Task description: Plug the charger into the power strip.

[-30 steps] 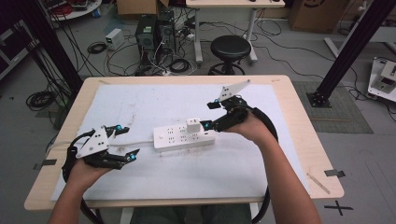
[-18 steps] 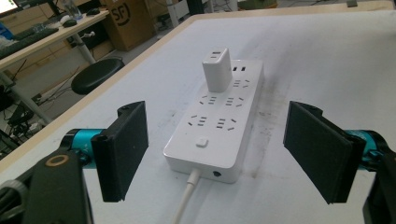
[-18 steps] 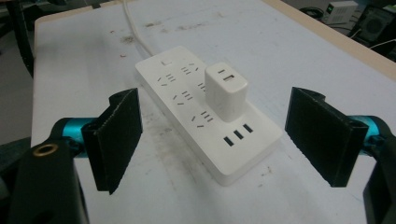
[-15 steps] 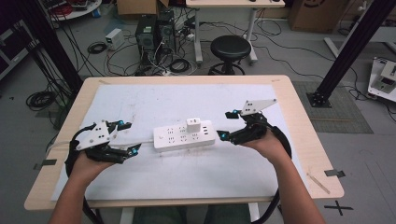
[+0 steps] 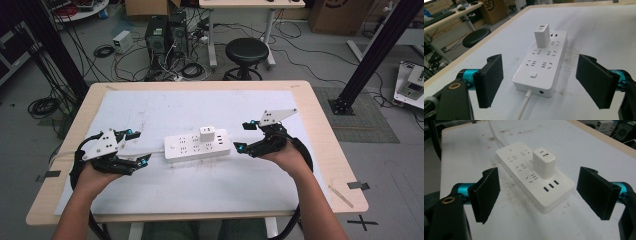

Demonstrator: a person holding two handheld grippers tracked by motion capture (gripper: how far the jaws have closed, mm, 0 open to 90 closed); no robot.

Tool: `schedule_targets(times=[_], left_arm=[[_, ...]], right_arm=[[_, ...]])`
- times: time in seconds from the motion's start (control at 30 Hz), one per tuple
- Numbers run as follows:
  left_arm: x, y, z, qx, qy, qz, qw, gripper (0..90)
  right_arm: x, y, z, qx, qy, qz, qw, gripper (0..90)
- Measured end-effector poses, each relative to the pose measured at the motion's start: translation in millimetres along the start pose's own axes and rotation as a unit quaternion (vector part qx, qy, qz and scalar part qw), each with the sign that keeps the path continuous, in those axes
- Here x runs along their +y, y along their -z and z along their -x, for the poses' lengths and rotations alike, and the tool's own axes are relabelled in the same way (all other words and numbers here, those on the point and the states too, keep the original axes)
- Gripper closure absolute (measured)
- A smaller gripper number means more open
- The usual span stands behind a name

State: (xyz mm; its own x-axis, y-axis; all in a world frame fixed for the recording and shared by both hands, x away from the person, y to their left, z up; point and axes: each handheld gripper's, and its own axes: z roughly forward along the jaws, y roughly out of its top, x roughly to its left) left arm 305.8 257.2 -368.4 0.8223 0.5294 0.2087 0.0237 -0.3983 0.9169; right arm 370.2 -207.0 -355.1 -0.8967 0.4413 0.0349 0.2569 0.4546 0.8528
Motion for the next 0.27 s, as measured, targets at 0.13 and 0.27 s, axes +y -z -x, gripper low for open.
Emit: schedule_targets(times=[0.13, 0.27], left_arm=[[-0.2, -1.5, -0.5, -0.001, 0.000, -0.003, 1.0000, 22.1], [-1.0, -2.9, -0.8, -0.003, 0.003, -0.005, 1.0000, 22.1]], right_arm=[[0.5, -0.7, 1.0, 0.002, -0.002, -0.003, 1.0000, 19.4], [1.3, 0.5, 0.5, 0.000, -0.005, -0.004, 1.0000, 19.4]])
